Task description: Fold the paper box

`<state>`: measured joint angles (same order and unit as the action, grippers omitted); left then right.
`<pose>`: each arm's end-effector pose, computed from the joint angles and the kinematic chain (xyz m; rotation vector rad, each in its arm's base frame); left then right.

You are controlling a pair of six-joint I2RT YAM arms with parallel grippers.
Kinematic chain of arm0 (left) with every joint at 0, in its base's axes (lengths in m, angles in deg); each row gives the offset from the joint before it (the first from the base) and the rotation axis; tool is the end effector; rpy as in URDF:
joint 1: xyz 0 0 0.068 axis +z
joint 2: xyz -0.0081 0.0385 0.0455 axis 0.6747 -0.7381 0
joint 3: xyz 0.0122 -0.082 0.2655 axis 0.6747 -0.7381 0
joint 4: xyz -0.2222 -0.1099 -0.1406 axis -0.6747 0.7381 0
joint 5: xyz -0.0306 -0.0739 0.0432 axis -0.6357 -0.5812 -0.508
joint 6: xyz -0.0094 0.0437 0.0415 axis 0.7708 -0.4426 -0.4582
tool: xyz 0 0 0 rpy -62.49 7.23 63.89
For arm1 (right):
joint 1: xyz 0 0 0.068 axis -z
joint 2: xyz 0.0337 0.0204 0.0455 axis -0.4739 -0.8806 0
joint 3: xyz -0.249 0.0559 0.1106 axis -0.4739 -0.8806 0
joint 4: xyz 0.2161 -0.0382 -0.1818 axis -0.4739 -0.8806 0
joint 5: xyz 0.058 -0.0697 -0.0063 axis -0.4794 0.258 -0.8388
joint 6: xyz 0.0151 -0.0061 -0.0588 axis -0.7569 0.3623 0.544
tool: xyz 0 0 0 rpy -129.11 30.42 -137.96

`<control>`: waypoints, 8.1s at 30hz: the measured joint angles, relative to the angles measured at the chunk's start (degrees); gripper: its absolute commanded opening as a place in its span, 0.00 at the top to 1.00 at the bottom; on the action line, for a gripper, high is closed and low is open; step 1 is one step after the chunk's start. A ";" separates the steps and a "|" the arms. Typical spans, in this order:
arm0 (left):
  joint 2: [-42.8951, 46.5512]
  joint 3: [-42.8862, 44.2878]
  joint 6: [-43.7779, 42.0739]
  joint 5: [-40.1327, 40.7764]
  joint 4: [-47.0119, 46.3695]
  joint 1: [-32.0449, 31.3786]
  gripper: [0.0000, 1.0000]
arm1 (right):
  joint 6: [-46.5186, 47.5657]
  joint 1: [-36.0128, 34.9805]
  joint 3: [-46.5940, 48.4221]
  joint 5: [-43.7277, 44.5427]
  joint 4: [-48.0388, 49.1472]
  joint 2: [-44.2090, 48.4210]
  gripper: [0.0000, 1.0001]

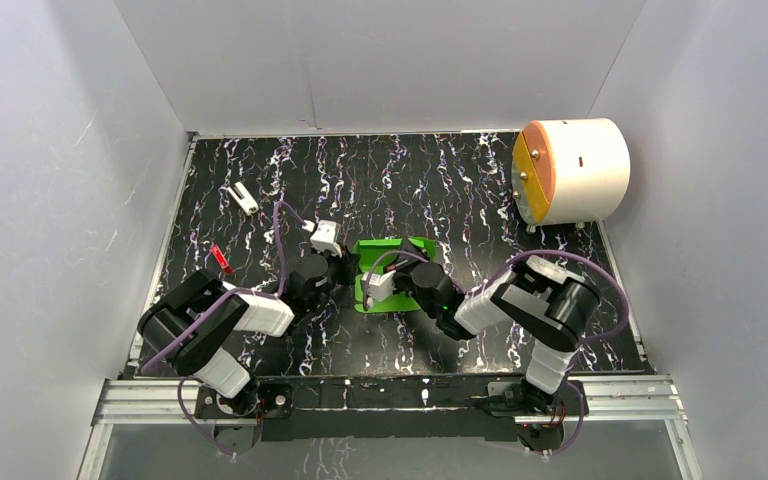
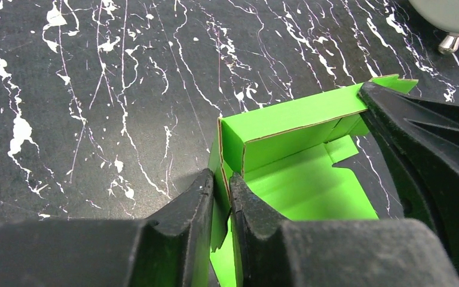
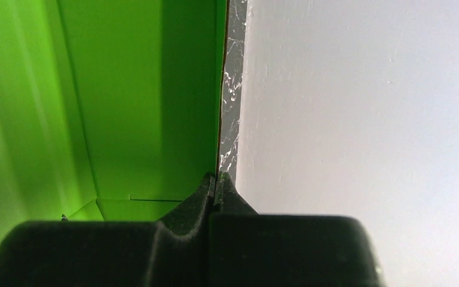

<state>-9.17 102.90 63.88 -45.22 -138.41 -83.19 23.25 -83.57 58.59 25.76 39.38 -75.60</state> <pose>0.2261 -0.1817 0.1393 0.1323 1.7288 -0.6136 0.2006 0.2576 0.1229 -1.4908 0.9810 -0.6413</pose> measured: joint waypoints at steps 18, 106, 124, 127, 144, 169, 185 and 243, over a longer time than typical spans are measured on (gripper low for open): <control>2.93 -2.84 1.62 -4.96 -0.13 -0.04 0.74 | 10.05 -3.39 -3.23 3.37 18.14 -7.54 1.00; 2.34 -6.03 -0.39 -31.82 -1.88 13.66 0.65 | 14.36 -3.89 -3.82 0.70 22.40 -10.95 1.00; -0.26 -6.32 -3.50 -24.37 -7.17 10.38 0.76 | 15.78 -5.09 -3.82 2.14 23.50 -11.23 1.00; -1.09 -6.32 -3.78 -22.86 -8.13 9.60 0.77 | 15.74 -5.11 -3.82 2.29 23.47 -11.23 1.00; -5.81 -6.36 -4.48 -10.56 -15.50 5.62 0.86 | 14.64 -6.29 -3.82 3.39 22.34 -10.97 1.00; -15.37 -2.01 -5.03 10.80 -24.41 0.90 1.00 | 2.82 -8.61 0.83 2.91 4.11 -3.50 1.00; -17.70 -2.75 0.50 24.02 -27.85 -1.09 1.00 | -11.34 -8.24 5.57 -0.76 -5.33 -0.98 1.00; -13.25 -9.55 -1.29 -3.10 -28.72 14.86 0.75 | -29.33 -6.97 15.41 -7.63 -18.32 -0.85 1.00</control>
<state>-22.41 93.35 62.59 -48.32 -167.13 -68.32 -6.08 -90.55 73.99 18.13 21.07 -76.45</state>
